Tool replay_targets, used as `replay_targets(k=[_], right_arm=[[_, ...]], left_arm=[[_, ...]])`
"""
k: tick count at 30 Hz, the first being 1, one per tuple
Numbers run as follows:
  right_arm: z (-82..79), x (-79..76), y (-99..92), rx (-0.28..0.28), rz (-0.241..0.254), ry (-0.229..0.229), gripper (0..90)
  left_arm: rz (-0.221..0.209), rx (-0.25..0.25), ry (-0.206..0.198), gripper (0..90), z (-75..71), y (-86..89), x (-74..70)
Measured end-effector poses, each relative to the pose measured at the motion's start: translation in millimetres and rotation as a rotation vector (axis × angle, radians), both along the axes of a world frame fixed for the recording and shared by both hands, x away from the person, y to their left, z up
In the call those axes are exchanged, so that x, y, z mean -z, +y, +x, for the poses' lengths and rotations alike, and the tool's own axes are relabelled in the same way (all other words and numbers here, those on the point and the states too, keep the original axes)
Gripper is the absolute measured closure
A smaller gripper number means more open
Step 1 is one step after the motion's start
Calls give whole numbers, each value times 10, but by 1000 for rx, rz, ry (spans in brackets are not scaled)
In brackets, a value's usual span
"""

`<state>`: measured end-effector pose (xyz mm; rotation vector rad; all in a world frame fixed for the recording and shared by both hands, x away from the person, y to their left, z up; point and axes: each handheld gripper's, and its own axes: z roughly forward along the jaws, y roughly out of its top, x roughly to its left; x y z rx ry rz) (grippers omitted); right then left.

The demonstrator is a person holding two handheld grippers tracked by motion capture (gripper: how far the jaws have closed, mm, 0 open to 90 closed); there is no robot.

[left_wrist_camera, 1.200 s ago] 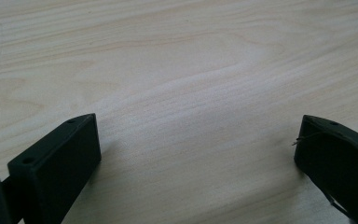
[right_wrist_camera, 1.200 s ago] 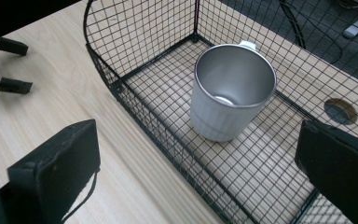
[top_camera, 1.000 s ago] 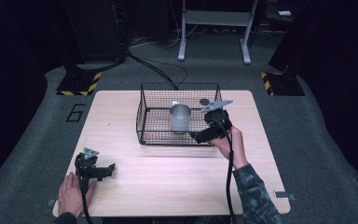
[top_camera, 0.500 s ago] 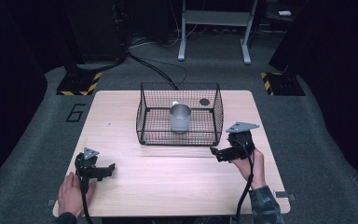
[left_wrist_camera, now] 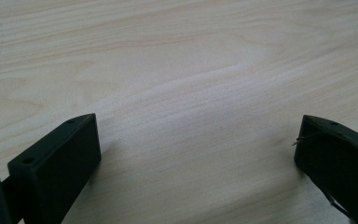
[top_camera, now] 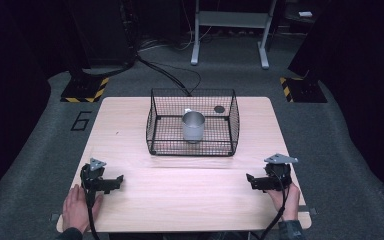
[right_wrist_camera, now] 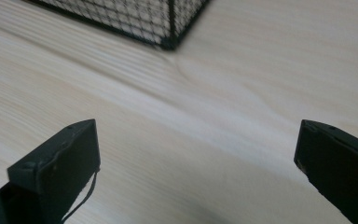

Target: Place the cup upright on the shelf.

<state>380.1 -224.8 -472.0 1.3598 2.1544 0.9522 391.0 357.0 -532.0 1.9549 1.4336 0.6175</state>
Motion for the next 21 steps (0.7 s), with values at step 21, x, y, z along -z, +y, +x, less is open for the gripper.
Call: replay_targets(k=[21], right_arm=[[-152, 580, -378, 148, -13, 27, 0]], left_arm=[[-5, -8, -5, 3, 0, -7, 3]])
